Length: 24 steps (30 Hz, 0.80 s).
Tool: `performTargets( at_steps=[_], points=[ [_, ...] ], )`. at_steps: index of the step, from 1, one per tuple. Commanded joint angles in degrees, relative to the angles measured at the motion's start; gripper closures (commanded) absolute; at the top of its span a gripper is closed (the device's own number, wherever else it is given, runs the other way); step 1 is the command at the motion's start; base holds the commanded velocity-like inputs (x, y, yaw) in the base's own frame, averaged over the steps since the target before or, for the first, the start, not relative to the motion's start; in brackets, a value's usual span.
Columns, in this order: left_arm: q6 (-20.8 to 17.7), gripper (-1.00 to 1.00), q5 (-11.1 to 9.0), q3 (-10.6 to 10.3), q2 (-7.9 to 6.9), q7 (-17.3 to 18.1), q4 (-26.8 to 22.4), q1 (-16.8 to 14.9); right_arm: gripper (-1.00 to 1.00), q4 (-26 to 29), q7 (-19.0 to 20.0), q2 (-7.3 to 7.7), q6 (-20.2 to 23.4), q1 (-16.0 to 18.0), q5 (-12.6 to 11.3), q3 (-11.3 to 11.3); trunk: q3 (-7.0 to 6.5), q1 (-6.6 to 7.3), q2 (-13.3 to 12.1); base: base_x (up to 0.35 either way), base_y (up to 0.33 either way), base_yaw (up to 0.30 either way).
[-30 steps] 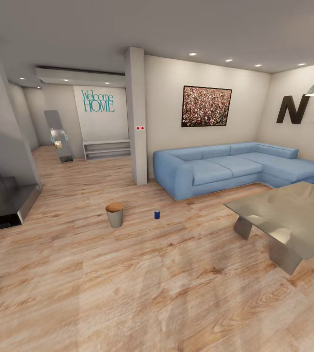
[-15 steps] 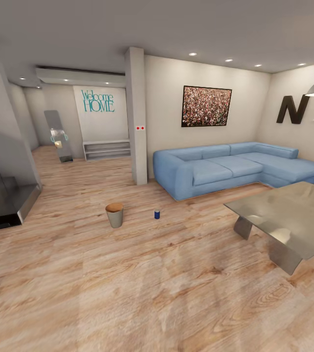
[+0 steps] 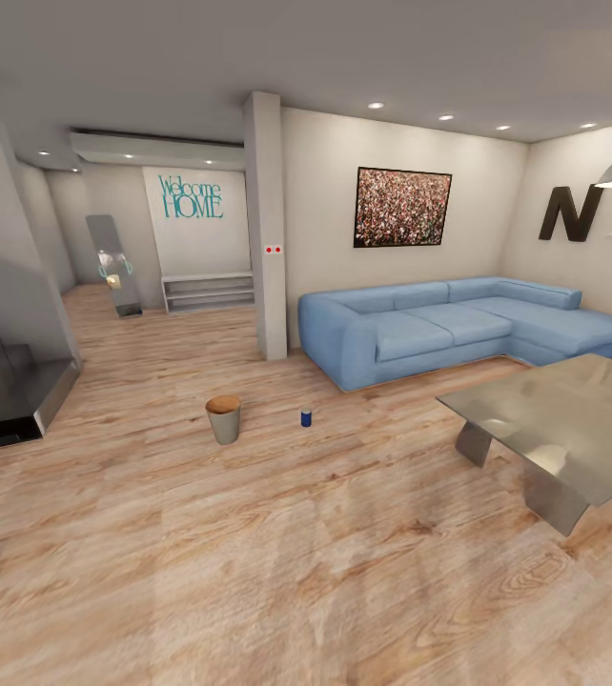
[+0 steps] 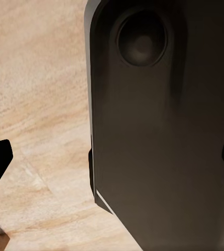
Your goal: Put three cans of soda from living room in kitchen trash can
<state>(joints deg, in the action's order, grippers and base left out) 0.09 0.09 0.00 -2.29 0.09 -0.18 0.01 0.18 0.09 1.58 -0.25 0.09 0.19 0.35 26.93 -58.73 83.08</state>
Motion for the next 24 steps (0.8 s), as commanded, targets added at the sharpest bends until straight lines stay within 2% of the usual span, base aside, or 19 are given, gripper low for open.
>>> performTargets(
  at_steps=[1, 24],
  points=[
    [0.0, -1.00, 0.0, 0.0, 0.00, 0.0, 0.0, 0.0, -1.00, 0.0, 0.0, 0.00, 0.0, 0.0, 0.0, 0.0, 0.00, 0.00, 0.0, 0.000, 0.000, 0.000],
    [0.0, -1.00, 0.0, 0.0, 0.00, 0.0, 0.0, 0.0, -1.00, 0.0, 0.0, 0.00, 0.0, 0.0, 0.0, 0.0, 0.00, 0.00, 0.0, 0.000, 0.000, 0.000]
  ],
)
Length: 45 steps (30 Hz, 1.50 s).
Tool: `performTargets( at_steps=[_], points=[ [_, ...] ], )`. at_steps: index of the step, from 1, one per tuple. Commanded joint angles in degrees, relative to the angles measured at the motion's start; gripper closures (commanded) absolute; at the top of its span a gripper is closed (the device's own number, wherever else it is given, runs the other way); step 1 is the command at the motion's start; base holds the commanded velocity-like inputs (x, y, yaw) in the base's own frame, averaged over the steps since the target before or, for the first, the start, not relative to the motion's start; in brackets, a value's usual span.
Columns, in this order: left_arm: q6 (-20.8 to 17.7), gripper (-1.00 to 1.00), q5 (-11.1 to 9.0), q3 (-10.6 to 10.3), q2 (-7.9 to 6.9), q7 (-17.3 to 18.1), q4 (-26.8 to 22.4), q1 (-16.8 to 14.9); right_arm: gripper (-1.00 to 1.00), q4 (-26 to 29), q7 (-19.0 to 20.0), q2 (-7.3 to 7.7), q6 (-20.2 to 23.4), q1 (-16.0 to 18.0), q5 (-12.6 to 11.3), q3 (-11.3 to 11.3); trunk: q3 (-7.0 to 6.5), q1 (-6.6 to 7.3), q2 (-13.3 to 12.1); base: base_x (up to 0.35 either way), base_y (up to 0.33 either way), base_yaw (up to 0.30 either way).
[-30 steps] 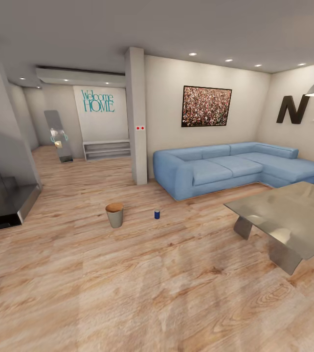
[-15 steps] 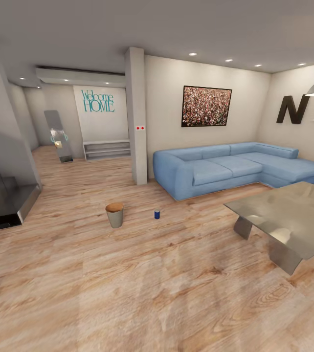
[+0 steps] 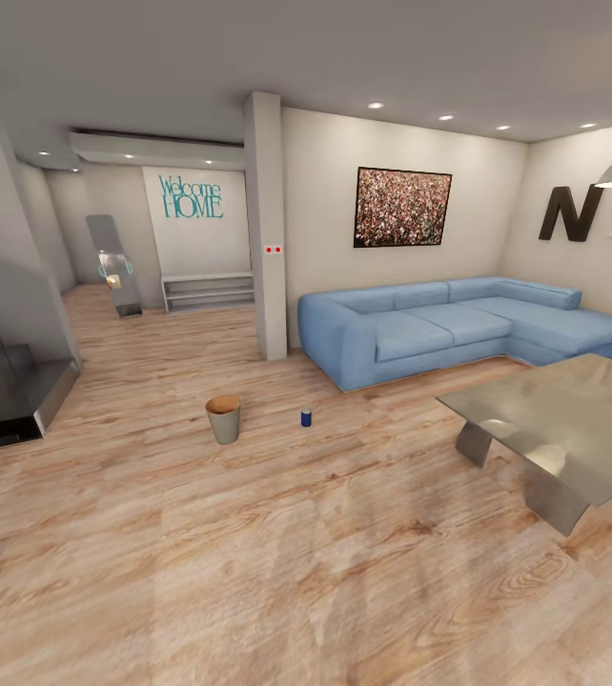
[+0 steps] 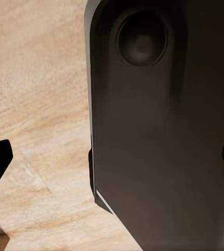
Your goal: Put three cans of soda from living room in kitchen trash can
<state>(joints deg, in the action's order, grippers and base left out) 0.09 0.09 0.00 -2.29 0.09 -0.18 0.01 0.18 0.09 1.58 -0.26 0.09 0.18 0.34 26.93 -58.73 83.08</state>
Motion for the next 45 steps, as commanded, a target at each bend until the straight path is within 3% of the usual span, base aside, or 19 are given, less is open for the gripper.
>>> performTargets(
  at_steps=[1, 45],
  points=[
    [0.0, -1.00, 0.0, 0.0, 0.00, 0.0, 0.0, 0.0, -1.00, 0.0, 0.0, 0.00, 0.0, 0.0, 0.0, 0.0, 0.00, 0.00, 0.0, 0.000, 0.000, 0.000],
    [0.0, -1.00, 0.0, 0.0, 0.00, 0.0, 0.0, 0.0, -1.00, 0.0, 0.0, 0.00, 0.0, 0.0, 0.0, 0.0, 0.00, 0.00, 0.0, 0.000, 0.000, 0.000]
  ],
)
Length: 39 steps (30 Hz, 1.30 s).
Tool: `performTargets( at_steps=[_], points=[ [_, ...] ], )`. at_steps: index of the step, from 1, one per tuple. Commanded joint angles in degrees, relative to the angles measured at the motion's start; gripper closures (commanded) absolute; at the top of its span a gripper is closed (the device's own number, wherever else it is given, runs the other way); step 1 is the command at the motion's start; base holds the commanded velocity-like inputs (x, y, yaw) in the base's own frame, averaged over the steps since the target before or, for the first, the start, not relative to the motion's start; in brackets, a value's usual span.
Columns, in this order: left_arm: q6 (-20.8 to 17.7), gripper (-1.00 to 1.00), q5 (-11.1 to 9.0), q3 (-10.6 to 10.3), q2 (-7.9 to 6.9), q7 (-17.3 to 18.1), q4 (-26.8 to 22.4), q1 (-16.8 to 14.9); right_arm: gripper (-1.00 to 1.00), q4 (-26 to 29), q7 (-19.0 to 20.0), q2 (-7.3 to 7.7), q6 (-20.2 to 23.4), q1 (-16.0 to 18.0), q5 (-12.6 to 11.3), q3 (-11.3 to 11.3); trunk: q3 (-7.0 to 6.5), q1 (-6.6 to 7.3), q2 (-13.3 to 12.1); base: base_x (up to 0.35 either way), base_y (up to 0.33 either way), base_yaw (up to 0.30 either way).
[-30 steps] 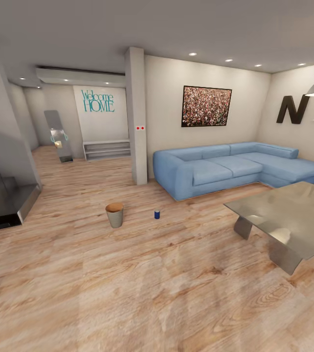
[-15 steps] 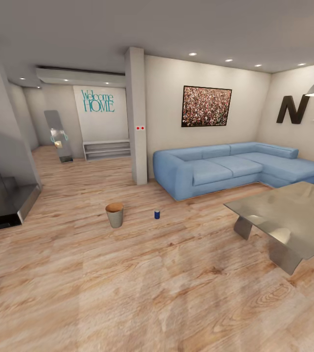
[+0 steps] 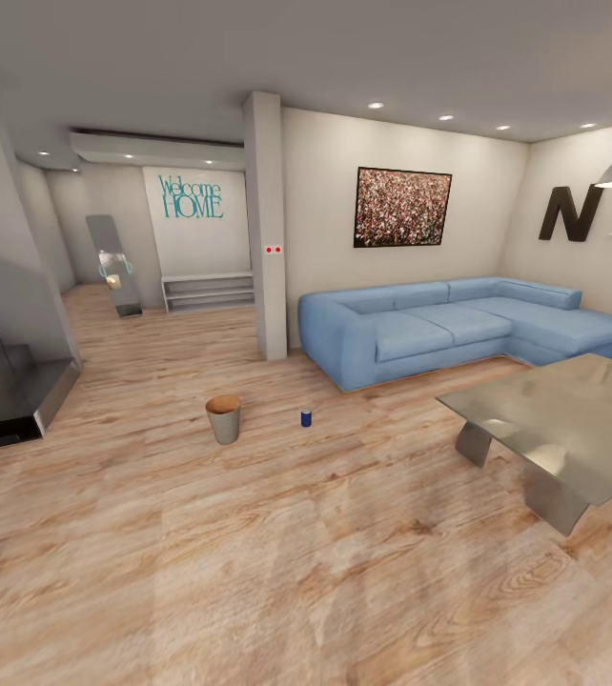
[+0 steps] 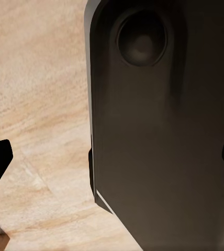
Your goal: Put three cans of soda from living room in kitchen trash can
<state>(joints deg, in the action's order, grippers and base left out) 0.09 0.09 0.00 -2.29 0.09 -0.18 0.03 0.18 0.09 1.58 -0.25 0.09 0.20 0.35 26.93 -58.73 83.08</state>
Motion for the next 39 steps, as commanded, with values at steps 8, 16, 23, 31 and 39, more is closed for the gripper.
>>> performTargets(
  at_steps=[8, 16, 23, 31, 39],
  points=[
    [0.0, -1.00, 0.0, 0.0, 0.00, 0.0, 0.0, 0.0, -1.00, 0.0, 0.0, 0.00, 0.0, 0.0, 0.0, 0.0, 0.00, 0.00, 0.0, 0.000, 0.000, 0.000],
    [0.0, -1.00, 0.0, 0.0, 0.00, 0.0, 0.0, 0.0, -1.00, 0.0, 0.0, 0.00, 0.0, 0.0, 0.0, 0.0, 0.00, 0.00, 0.0, 0.000, 0.000, 0.000],
    [0.0, -1.00, 0.0, 0.0, 0.00, 0.0, 0.0, 0.0, -1.00, 0.0, 0.0, 0.00, 0.0, 0.0, 0.0, 0.0, 0.00, 0.00, 0.0, 0.000, 0.000, 0.000],
    [0.0, -1.00, 0.0, 0.0, 0.00, 0.0, 0.0, 0.0, -1.00, 0.0, 0.0, 0.00, 0.0, 0.0, 0.0, 0.0, 0.00, 0.00, 0.0, 0.000, 0.000, 0.000],
    [0.0, -1.00, 0.0, 0.0, 0.00, 0.0, 0.0, 0.0, -1.00, 0.0, 0.0, 0.00, 0.0, 0.0, 0.0, 0.0, 0.00, 0.00, 0.0, 0.000, 0.000, 0.000]
  ],
)
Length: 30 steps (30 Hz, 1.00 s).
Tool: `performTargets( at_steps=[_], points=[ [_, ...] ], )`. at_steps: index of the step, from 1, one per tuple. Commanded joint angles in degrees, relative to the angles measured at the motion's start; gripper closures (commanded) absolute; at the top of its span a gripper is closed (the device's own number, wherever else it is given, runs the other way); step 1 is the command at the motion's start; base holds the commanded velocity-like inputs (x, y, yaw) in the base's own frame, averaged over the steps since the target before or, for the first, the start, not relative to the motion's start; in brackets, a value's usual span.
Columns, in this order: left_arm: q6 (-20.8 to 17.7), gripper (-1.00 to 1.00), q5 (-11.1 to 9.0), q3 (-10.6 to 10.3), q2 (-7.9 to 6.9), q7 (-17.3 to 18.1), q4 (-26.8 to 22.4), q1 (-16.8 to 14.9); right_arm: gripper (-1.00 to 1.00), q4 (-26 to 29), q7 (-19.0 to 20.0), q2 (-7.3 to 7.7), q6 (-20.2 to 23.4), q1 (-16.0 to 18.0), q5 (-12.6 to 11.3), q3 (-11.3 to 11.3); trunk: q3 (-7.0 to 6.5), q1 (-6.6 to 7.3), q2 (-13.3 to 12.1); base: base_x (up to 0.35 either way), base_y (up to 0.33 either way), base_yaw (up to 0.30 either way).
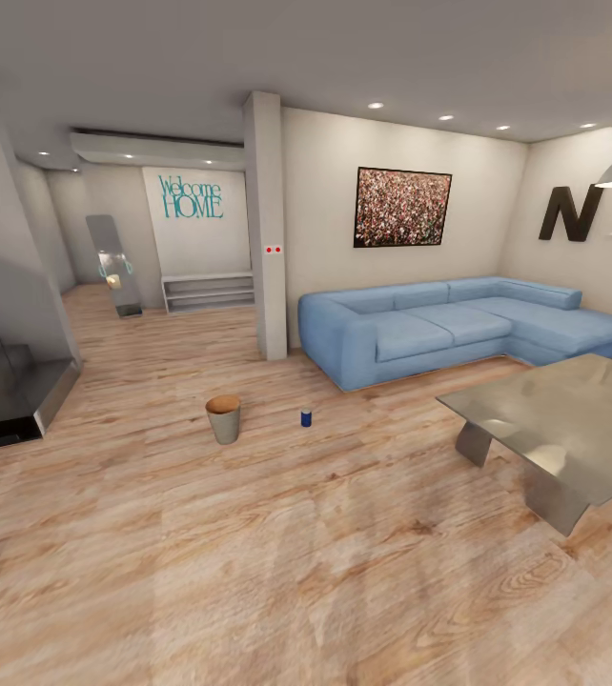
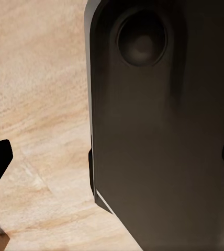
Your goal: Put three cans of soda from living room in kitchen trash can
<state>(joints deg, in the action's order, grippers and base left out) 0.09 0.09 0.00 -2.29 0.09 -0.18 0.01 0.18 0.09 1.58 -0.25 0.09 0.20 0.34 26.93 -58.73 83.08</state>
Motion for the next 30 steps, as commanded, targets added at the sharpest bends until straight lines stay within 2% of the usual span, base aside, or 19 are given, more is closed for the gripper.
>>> performTargets(
  at_steps=[1, 30],
  points=[
    [0.0, -1.00, 0.0, 0.0, 0.00, 0.0, 0.0, 0.0, -1.00, 0.0, 0.0, 0.00, 0.0, 0.0, 0.0, 0.0, 0.00, 0.00, 0.0, 0.000, 0.000, 0.000],
    [0.0, -1.00, 0.0, 0.0, 0.00, 0.0, 0.0, 0.0, -1.00, 0.0, 0.0, 0.00, 0.0, 0.0, 0.0, 0.0, 0.00, 0.00, 0.0, 0.000, 0.000, 0.000]
  ],
)
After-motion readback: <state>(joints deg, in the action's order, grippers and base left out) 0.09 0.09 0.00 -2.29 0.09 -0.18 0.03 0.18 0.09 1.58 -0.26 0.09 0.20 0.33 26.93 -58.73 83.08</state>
